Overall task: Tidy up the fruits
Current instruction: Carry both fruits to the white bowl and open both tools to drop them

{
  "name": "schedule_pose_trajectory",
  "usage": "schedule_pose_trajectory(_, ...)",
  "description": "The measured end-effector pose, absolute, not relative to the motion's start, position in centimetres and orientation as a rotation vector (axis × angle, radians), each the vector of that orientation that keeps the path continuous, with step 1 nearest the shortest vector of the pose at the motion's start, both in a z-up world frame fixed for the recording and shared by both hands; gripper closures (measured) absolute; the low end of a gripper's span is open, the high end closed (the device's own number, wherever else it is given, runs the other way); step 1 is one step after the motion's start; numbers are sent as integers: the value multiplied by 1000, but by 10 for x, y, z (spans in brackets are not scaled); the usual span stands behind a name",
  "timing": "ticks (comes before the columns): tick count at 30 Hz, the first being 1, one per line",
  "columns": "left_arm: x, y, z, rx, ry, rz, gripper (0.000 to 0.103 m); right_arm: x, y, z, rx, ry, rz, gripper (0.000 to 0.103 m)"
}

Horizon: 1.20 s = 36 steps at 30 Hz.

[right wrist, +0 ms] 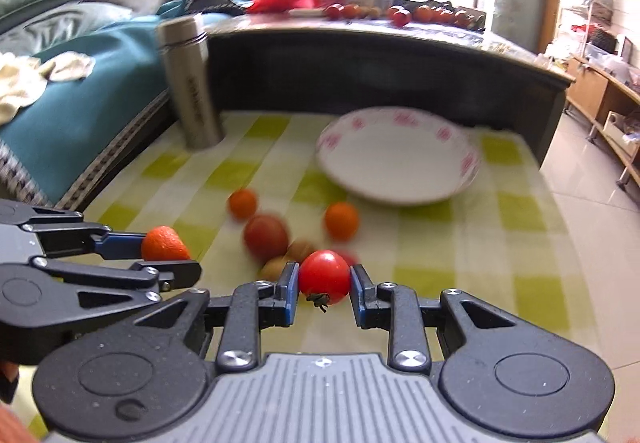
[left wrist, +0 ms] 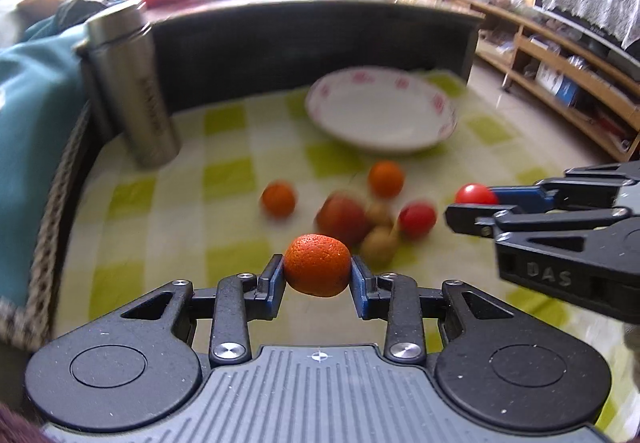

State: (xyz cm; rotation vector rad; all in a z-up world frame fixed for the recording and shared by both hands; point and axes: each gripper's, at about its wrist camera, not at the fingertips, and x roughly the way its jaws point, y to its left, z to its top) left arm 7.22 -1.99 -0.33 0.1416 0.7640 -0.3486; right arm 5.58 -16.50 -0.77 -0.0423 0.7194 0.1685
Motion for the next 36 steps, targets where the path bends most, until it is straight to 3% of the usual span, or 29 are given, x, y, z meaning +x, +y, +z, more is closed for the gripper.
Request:
schedule_pose_trajectory(15, 179, -85, -6, 216, 714, -413, 61, 168, -208, -17, -31, 712, 71, 69)
schedule_pose_trajectory(28, 204, -97, -20, 253, 722, -411, 57, 204, -221, -40, -27, 733, 68, 69)
schedule_pose_trajectory(36, 196, -88, -6, 226, 704, -393, 53, 198, -220, -27, -27, 699, 65, 54)
